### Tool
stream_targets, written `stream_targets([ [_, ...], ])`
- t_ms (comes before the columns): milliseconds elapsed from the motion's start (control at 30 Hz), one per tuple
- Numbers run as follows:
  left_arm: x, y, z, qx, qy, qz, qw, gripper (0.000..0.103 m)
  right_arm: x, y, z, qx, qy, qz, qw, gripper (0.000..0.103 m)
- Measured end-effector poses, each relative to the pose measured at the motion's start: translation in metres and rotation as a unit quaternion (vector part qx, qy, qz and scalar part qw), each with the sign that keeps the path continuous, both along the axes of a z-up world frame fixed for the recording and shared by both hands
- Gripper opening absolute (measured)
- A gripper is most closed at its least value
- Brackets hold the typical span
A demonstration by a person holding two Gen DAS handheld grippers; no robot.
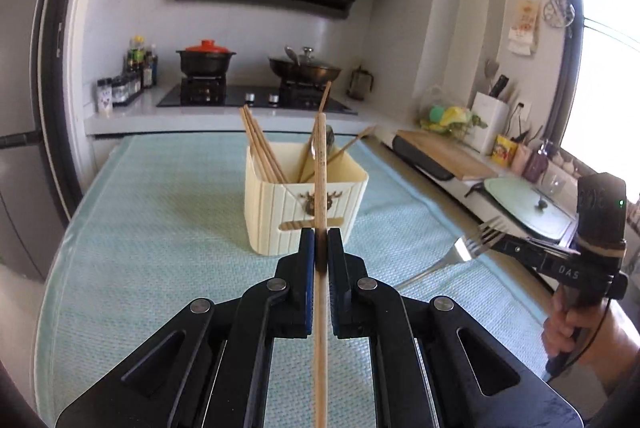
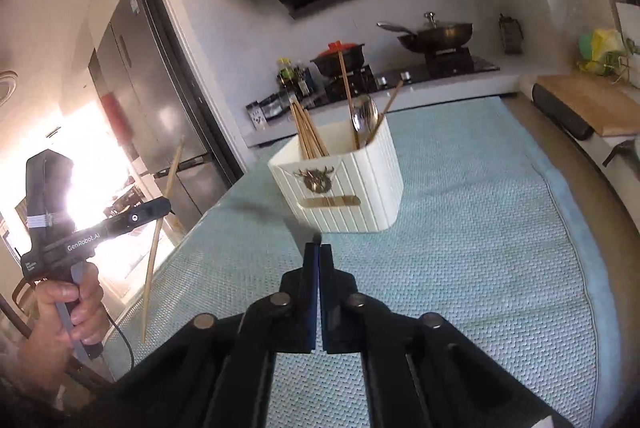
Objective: Organize utensils
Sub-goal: 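Lift the chopstick and fork with both tools and carry them over the holder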
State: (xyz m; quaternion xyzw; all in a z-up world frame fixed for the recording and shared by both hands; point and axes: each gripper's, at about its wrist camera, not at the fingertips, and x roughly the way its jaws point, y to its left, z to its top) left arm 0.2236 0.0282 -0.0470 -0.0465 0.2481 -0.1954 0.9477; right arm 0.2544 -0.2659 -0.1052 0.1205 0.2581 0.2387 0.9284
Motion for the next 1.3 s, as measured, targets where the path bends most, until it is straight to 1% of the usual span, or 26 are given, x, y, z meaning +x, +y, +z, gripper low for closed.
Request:
stream_targets([
  [100, -0.003, 0.002, -0.005, -0.004, -0.002, 0.014, 0.9999, 0.004, -0.011, -0.002, 0.006, -0.015, -0.009, -0.003, 1.000, 0.001],
  [167, -0.005, 0.008, -0.010, -0.014, 0.009, 0.023, 0.9996, 0.004, -0.012, -0.003, 0.008, -0.016, -0.007, -0.003, 1.000, 0.001],
  [200, -0.004, 0.011, -0.012, -0.017, 0.018, 0.027, 0.9993, 0.004, -0.015, -0.004, 0.007, -0.026, -0.007, -0.009, 1.000, 0.001],
  [367, -0.010, 0.029, -0.016, -0.025, 0.030, 0.048, 0.9981, 0.004, -0.017, -0.019, -0.002, -0.066, 0.025, -0.038, 0.997, 0.001],
  [400, -0.011, 0.033, -0.015, -0.025, 0.030, 0.050, 0.9980, 0.004, -0.017, -0.021, -0.006, -0.080, 0.037, -0.034, 0.996, 0.004],
  [433, -0.012, 0.035, -0.016, -0.023, 0.030, 0.052, 0.9979, 0.004, -0.019, -0.020, -0.011, -0.093, 0.049, -0.025, 0.994, 0.004],
  [533, -0.016, 0.044, -0.018, -0.019, 0.032, 0.067, 0.9971, 0.004, -0.028, -0.004, -0.033, -0.137, 0.093, 0.029, 0.986, 0.005],
  [567, -0.016, 0.047, -0.019, -0.017, 0.033, 0.074, 0.9966, 0.004, -0.033, 0.006, -0.043, -0.144, 0.113, 0.060, 0.981, 0.005],
  [633, -0.018, 0.056, -0.019, -0.021, 0.035, 0.087, 0.9954, 0.004, -0.047, 0.031, -0.062, -0.156, 0.149, 0.132, 0.968, 0.005],
  [700, -0.019, 0.065, -0.020, -0.027, 0.039, 0.098, 0.9941, 0.004, -0.063, 0.059, -0.076, -0.177, 0.158, 0.190, 0.953, 0.005],
  [767, -0.021, 0.073, -0.022, -0.032, 0.042, 0.107, 0.9929, 0.004, -0.074, 0.084, -0.089, -0.204, 0.168, 0.241, 0.934, 0.005],
  [833, -0.022, 0.078, -0.024, -0.036, 0.045, 0.113, 0.9919, 0.004, -0.079, 0.107, -0.099, -0.223, 0.169, 0.273, 0.921, 0.005],
  [900, -0.023, 0.082, -0.026, -0.040, 0.046, 0.119, 0.9910, 0.004, -0.077, 0.133, -0.106, -0.227, 0.177, 0.303, 0.909, 0.005],
  [933, -0.024, 0.084, -0.027, -0.042, 0.045, 0.122, 0.9906, 0.004, -0.074, 0.146, -0.109, -0.231, 0.171, 0.309, 0.907, 0.005],
  [967, -0.025, 0.086, -0.026, -0.044, 0.043, 0.126, 0.9901, 0.004, -0.069, 0.159, -0.110, -0.234, 0.156, 0.306, 0.910, 0.005],
  [1000, -0.026, 0.089, -0.026, -0.046, 0.042, 0.131, 0.9894, 0.004, -0.062, 0.171, -0.110, -0.230, 0.139, 0.297, 0.916, 0.005],
  [1067, -0.028, 0.096, -0.023, -0.050, 0.039, 0.143, 0.9878, 0.004, -0.048, 0.185, -0.104, -0.198, 0.112, 0.285, 0.931, 0.005],
  [1100, -0.031, 0.101, -0.022, -0.053, 0.038, 0.147, 0.9870, 0.004, -0.041, 0.187, -0.100, -0.185, 0.109, 0.286, 0.934, 0.005],
  [1133, -0.033, 0.107, -0.021, -0.055, 0.036, 0.151, 0.9864, 0.004, -0.037, 0.186, -0.096, -0.182, 0.109, 0.290, 0.933, 0.005],
  [1167, -0.036, 0.112, -0.021, -0.057, 0.035, 0.154, 0.9859, 0.004, -0.035, 0.183, -0.091, -0.189, 0.104, 0.298, 0.930, 0.005],
  [1200, -0.039, 0.116, -0.023, -0.056, 0.035, 0.157, 0.9854, 0.004, -0.035, 0.179, -0.085, -0.203, 0.094, 0.310, 0.924, 0.013],
  [1233, -0.040, 0.120, -0.025, -0.056, 0.037, 0.160, 0.9849, 0.004, -0.035, 0.175, -0.080, -0.224, 0.082, 0.319, 0.917, 0.031],
  [1267, -0.041, 0.123, -0.029, -0.058, 0.041, 0.162, 0.9842, 0.004, -0.035, 0.171, -0.075, -0.248, 0.068, 0.325, 0.910, 0.043],
  [1300, -0.041, 0.126, -0.033, -0.062, 0.045, 0.165, 0.9833, 0.004, -0.034, 0.170, -0.071, -0.271, 0.053, 0.331, 0.902, 0.062],
])
